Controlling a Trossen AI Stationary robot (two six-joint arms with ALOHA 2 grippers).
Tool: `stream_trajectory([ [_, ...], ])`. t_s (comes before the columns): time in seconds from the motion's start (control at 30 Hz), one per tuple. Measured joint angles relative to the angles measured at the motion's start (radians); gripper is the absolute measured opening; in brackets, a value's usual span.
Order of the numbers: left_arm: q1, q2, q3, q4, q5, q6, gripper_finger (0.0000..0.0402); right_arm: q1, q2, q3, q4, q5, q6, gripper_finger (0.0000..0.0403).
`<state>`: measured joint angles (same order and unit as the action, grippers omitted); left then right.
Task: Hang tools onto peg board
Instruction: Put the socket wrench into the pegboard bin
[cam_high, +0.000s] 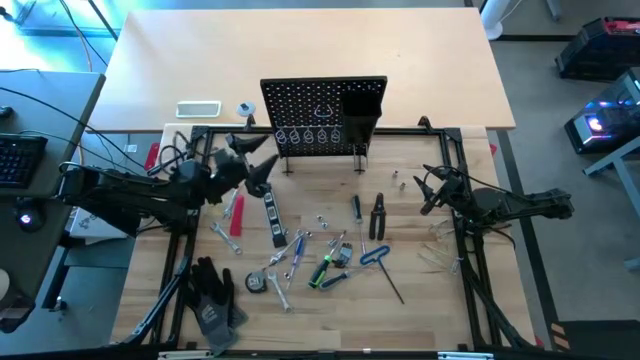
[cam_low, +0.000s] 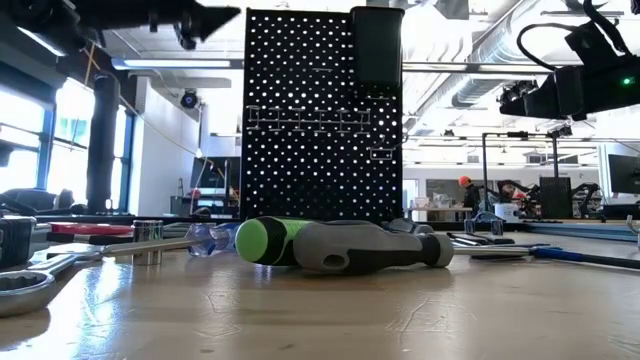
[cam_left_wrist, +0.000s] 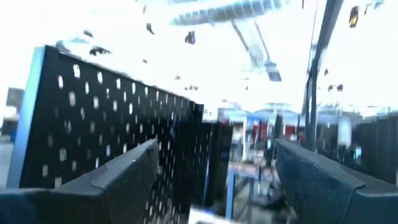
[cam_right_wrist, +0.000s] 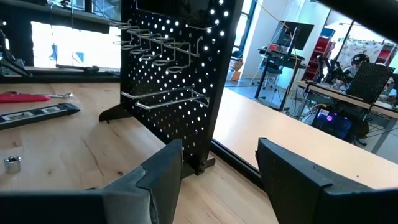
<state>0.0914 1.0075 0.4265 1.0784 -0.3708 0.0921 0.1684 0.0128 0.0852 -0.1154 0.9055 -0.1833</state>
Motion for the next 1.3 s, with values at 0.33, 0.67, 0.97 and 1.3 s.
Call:
stream_trajectory([
  [0.33, -0.052, -0.020, 0.322, -0.906, -0.043, 0.029, 0.0310, 0.000, 0.000, 0.000, -0.001, 0.000, 0.000, 0.0200],
  [0.67, -0.071, -0.006, 0.388, -1.562, -0.214, -0.393, 0.0310, 0.000, 0.000, 0.000, -0.017, 0.000, 0.000, 0.0200],
  [0.97, -0.087, 0.028, 0.244, -1.686, -0.175, -0.850, 0.0310, 0.000, 0.000, 0.000, -0.024, 0.000, 0.000, 0.0200],
  [1.3, -0.106, 0.243, 0.206, -1.527, -0.097, -1.049, 0.0310, 0.000, 0.000, 0.000, -0.034, 0.000, 0.000, 0.0200],
])
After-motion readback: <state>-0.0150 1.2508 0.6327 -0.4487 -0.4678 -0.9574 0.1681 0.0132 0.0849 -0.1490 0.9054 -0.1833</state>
